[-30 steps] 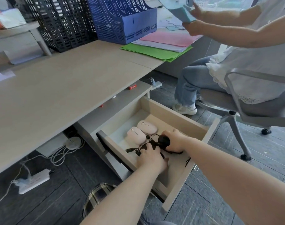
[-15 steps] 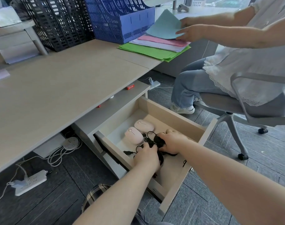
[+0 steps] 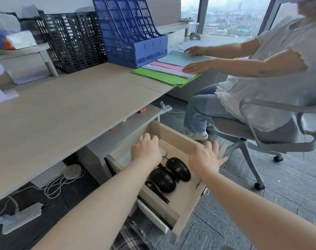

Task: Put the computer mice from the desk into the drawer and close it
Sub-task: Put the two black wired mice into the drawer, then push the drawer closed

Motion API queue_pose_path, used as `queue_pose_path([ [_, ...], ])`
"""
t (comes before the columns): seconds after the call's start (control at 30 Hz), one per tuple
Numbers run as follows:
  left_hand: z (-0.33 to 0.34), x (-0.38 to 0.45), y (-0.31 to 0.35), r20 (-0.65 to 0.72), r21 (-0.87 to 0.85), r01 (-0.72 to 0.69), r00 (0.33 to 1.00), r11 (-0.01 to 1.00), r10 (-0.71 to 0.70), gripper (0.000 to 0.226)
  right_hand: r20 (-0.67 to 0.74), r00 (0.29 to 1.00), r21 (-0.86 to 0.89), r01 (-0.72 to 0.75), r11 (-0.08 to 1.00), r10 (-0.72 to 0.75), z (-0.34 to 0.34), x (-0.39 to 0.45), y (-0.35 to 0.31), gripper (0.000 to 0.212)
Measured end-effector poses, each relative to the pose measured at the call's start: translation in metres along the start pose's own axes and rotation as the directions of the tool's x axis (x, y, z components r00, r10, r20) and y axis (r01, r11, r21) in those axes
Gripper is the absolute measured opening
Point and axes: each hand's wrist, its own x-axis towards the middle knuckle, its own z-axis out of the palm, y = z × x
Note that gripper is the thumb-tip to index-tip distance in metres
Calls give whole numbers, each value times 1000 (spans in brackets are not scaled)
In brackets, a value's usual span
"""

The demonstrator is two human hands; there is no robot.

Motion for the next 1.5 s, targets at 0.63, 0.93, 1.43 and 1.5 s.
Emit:
queue_pose_path([
  [0.63,-57,58,-99,-69,-16,218,974,976,-218,65,9,1000,508,-27,861,27,9,30,-64,23],
  [0.93,-56,78,-134,-4,-44,209,978,977,-209,68,211,955,721,-297,626,210,44,28,-119,34],
  [1.43,-55,105,-155,15,-57,109,994,992,-108,71,290,957,684,-220,695,17,62,43,-168,47],
  [1.5,-54,107,-155,9,-61,106,994,992,-106,70,299,954,668,-213,713,5,63,44,-175,54],
])
